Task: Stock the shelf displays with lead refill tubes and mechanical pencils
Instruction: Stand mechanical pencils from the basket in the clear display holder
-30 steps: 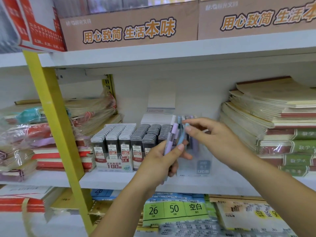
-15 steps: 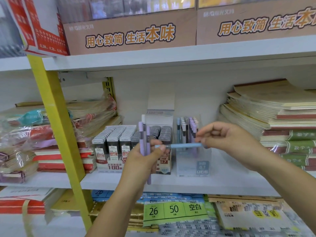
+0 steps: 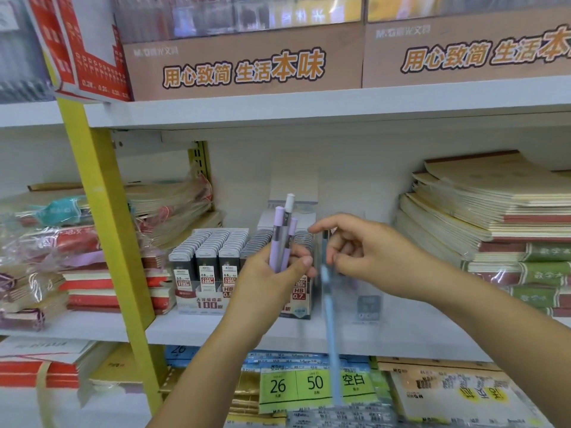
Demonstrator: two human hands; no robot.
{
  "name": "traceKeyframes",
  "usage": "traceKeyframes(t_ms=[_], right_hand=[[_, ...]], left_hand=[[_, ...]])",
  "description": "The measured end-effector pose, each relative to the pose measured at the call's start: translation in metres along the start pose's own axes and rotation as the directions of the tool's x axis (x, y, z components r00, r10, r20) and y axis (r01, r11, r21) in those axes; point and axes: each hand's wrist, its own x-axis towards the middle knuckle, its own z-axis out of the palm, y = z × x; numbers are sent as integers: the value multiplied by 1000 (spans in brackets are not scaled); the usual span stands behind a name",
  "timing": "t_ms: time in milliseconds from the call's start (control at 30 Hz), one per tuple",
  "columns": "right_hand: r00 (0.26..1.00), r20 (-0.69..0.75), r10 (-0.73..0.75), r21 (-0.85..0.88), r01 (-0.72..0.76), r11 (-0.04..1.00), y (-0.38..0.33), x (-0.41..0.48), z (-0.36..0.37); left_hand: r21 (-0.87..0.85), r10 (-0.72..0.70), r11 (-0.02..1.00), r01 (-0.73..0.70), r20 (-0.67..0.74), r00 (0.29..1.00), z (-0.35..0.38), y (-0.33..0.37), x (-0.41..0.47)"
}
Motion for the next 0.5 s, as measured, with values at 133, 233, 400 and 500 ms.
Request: traceKeyframes(t_ms=[133,233,400,500], right_hand=[[998,-55,33,139,-25,990,7,4,16],[996,-39,82,195,-73,978,14,1,18],[992,-100,80,223,-56,973,13,-2,26],[984,-160,83,292,-33,956,6,0,32]], left_hand=[[-55,-37,998,33,-91,995,15,-9,-1],[-69,-66,996,62,-54,996,9,-15,-3],[-73,-83,993,90,97,992,-1,-20,-12],[-132,-92,983,126,235,968,-4,-17,-18]])
